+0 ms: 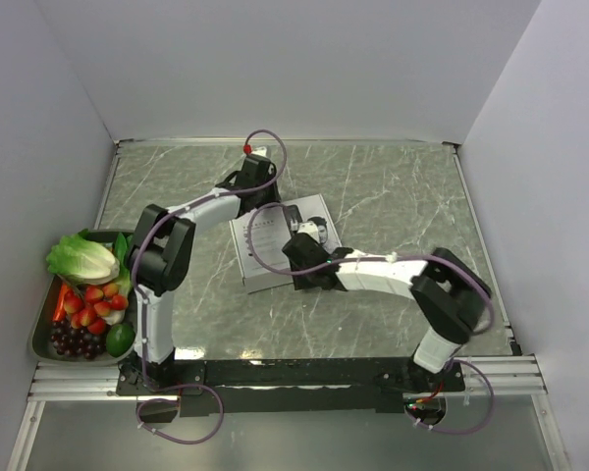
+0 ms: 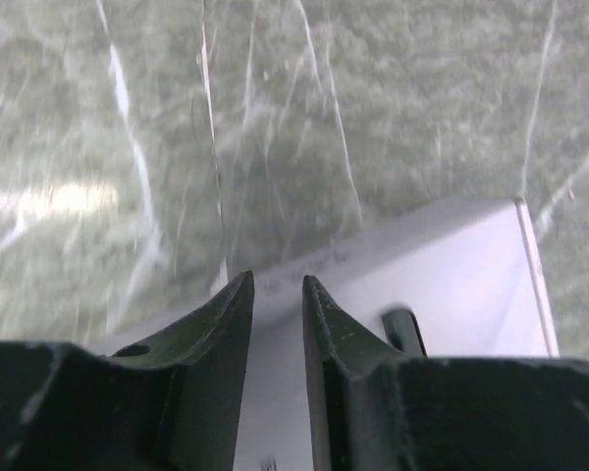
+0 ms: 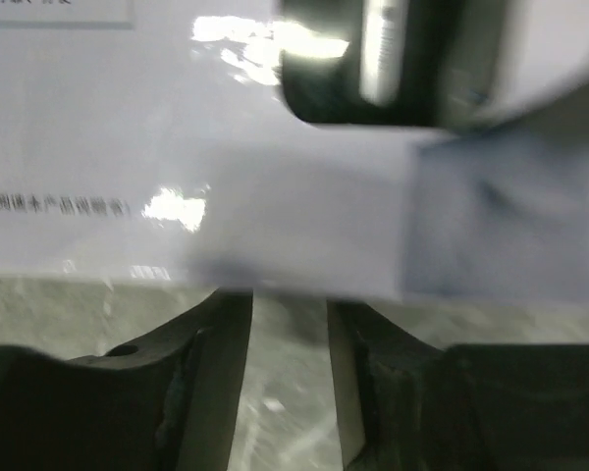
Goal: Sort the hair-cutting tools
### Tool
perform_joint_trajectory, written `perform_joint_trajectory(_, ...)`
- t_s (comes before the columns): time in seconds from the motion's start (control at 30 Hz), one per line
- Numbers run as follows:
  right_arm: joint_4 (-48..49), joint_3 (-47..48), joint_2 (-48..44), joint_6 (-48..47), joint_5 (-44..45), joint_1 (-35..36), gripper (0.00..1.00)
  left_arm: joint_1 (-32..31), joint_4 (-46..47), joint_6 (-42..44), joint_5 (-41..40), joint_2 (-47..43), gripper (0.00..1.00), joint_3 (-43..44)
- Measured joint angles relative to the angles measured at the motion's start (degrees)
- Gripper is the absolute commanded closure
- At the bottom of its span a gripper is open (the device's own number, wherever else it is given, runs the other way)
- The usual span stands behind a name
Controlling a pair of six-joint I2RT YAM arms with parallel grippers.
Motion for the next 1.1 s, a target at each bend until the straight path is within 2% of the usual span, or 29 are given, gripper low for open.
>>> perform_joint_trajectory(0.1,-2.78,-2.78,-7.56,0.15,3.61,0.79,0.47,-0.92,-2.89,-0.26,-0.7,-5.05,0.58,-2.82)
perform_joint_trajectory(0.2,-5.09,-3.61,-16.61,0.35,6.64,1.11,0.34,-1.68,-4.44,-0.52,-0.79,-13.46,0.49,-8.02)
perform_joint_trajectory(0.27,-6.43,-3.63,-22.93,0.35,8.46,1.22,0.19,-2.16,-4.83,-0.7,-1.07,-21.18,0.43,-11.61)
perform_joint_trajectory(0.3,-7.1,-3.63,-25.44,0.42,9.18,1.29,0.02,-2.27,-4.83,-0.76,-1.14,-24.41,0.41,-12.7)
perform_joint_trajectory(0.33,-8.02,-3.63,-28.09,0.37,10.01,1.31,0.0,-2.29,-4.7,-0.85,-1.16,-27.5,0.38,-13.64)
perform_joint_trajectory(0.37,-9.01,-3.63,-30.16,0.42,10.69,1.33,0.0,-2.29,-4.61,-0.96,-1.22,-31.19,0.31,-14.78)
perform_joint_trajectory(0.4,-10.14,-3.61,-32.02,-0.09,11.45,1.36,0.0,-2.29,-4.52,-0.98,-1.31,-34.71,0.03,-15.72)
perform_joint_trajectory(0.43,-11.3,-3.61,-33.66,-0.39,12.09,1.36,0.0,-2.27,-4.48,-0.9,-1.44,-37.27,0.01,-16.31)
perform_joint_trajectory(0.57,-16.13,-3.43,-38.21,-1.05,14.36,1.36,0.0,-2.19,-4.15,-1.55,-2.93,-47.95,0.01,-19.93)
perform_joint_trajectory(0.87,-24.81,-1.33,-43.6,-0.28,16.35,1.36,0.0,-2.19,-5.46,-2.6,-7.32,-64.63,0.0,-30.97)
perform_joint_trajectory(1.1,-24.96,-5.27,-53.94,-2.03,16.33,1.36,0.0,-2.19,-8.39,-3.08,-8.7,-72.02,0.03,-36.35)
